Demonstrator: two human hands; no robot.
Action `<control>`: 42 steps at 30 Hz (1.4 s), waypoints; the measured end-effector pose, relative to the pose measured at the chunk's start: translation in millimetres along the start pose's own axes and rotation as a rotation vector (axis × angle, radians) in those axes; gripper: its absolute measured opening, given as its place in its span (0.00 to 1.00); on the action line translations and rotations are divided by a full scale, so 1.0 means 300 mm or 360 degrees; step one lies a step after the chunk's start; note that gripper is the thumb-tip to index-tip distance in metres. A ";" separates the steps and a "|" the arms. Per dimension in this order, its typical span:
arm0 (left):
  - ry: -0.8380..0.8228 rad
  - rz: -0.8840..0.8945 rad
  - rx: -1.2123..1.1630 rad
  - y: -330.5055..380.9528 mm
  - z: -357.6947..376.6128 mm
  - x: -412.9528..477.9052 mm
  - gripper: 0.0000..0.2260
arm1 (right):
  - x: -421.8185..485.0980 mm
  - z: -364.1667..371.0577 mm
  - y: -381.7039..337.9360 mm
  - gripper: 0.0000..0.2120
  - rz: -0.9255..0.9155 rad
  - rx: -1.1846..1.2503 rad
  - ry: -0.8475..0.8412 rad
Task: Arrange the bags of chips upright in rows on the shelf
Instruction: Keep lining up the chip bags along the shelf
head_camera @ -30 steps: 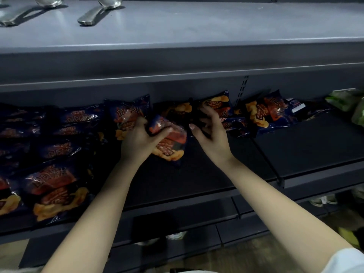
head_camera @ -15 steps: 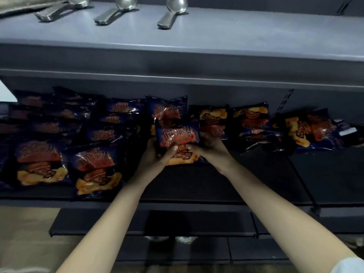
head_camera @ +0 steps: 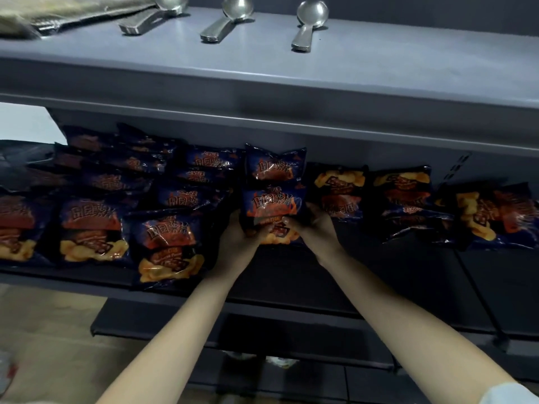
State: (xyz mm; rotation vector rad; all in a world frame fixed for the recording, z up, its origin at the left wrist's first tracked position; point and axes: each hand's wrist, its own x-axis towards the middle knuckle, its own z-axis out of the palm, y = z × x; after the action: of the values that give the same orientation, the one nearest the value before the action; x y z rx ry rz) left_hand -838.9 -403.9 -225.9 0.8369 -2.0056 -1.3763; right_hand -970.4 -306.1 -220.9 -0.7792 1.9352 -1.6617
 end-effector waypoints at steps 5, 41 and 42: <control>0.0184 -0.0017 0.0542 -0.044 0.024 -0.056 0.32 | 0.027 0.033 0.024 0.23 0.0067 0.0105 0.0121; -0.0244 0.0759 0.0787 0.073 0.348 -0.097 0.24 | -0.156 -0.327 -0.023 0.17 -0.0226 -0.0189 0.0981; -0.0284 0.0786 0.0790 0.084 0.384 -0.099 0.24 | -0.179 -0.364 -0.022 0.16 -0.0225 -0.0182 0.1033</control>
State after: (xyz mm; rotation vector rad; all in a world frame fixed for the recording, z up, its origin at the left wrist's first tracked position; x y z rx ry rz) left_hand -909.6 -306.1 -241.3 0.3673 -2.5234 -0.7039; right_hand -1004.4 -191.3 -198.0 -0.4487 2.4675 -2.0876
